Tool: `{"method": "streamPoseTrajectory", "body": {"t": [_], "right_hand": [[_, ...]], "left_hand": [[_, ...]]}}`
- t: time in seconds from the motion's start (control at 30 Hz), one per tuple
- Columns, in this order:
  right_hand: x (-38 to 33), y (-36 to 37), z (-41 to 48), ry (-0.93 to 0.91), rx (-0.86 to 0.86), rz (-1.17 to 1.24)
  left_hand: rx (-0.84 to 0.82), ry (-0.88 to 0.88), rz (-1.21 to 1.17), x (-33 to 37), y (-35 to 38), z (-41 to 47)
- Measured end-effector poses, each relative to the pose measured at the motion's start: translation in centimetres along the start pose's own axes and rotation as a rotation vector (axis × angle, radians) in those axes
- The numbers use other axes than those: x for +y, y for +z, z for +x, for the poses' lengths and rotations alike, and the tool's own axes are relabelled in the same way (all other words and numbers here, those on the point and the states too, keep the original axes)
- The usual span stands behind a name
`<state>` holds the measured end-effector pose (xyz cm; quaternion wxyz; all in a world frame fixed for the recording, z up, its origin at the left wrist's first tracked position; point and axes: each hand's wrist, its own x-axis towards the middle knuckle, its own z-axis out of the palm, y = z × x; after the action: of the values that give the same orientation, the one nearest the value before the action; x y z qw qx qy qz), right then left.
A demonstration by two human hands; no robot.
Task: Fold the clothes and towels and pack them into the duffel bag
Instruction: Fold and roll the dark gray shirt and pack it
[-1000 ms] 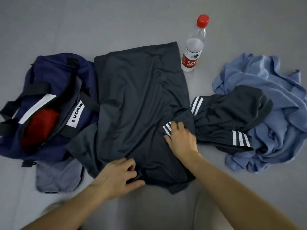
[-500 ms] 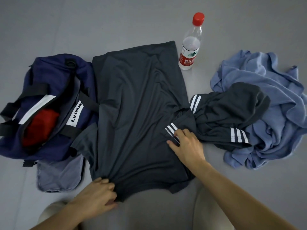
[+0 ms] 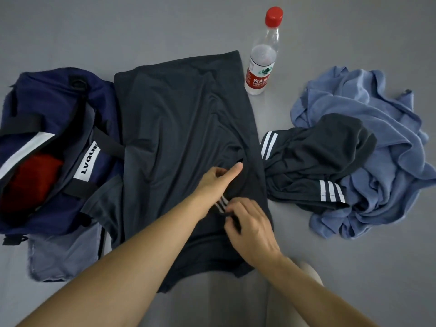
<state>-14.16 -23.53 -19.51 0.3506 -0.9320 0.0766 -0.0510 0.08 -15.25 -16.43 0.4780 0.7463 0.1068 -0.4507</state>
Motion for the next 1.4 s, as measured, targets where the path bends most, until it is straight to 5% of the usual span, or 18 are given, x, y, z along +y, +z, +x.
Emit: {"method": "streamPoseTrajectory", "body": {"t": [0.13, 0.3, 0.47, 0.6, 0.7, 0.83, 1.03, 1.23, 1.4], "right_hand": [[0.3, 1.4, -1.8, -0.193, -0.177, -0.025], [3.1, 1.7, -2.6, -0.155, -0.293, -0.192], [5.7, 1.6, -3.8, -0.138, -0.529, -0.557], [3.8, 1.4, -2.8, -0.097, -0.484, -0.553], [0.2, 2.5, 0.2, -0.219, -0.502, -0.474], [-5.9, 6.5, 6.1, -0.326, -0.614, -0.423], [-13.5, 10.5, 12.2, -0.091, -0.566, -0.107], [-16.1, 13.5, 14.2, 0.339, -0.504, 0.244], [-18.1, 12.5, 14.2, 0.663, -0.673, 0.483]], "left_hand": [[0.117, 0.063, 0.057, -2.0, 0.4, 1.9], [0.280, 0.144, 0.148, -5.1, -1.0, 2.2], [0.479, 0.400, 0.502, -7.6, -6.3, -0.9], [0.739, 0.563, 0.841, -10.5, -14.0, -3.6], [0.829, 0.505, 1.009, -12.9, -19.0, -5.0], [0.737, 0.277, 0.930, -15.0, -23.1, -6.0], [0.746, 0.405, 0.882, -15.1, -24.7, -5.5], [0.794, 0.562, 0.783, -14.5, -23.5, -5.9], [0.696, 0.658, 0.735, -13.8, -19.5, -8.7]]}}
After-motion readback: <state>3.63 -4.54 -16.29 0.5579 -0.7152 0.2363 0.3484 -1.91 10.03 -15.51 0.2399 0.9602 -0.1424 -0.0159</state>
